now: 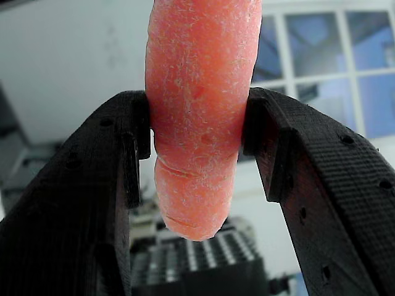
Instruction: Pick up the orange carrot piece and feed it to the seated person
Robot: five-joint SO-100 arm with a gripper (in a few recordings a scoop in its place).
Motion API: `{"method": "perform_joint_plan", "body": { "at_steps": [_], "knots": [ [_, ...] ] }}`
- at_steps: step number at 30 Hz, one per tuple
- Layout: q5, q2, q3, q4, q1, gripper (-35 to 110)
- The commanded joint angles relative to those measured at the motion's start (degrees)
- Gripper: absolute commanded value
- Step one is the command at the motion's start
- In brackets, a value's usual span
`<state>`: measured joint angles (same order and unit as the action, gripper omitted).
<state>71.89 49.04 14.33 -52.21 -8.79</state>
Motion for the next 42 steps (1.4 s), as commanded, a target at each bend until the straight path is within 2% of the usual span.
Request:
{"method": "perform_joint_plan", "body": {
  "at_steps": [1,6,42],
  "knots": [
    [-1.76,3.87,5.01,5.89,-1.23,-2],
    [-3.08,3.34,4.92,9.67,-0.97,-2],
    [-2.64,0.0,4.83,9.76,4.57,-2]
  ]
}}
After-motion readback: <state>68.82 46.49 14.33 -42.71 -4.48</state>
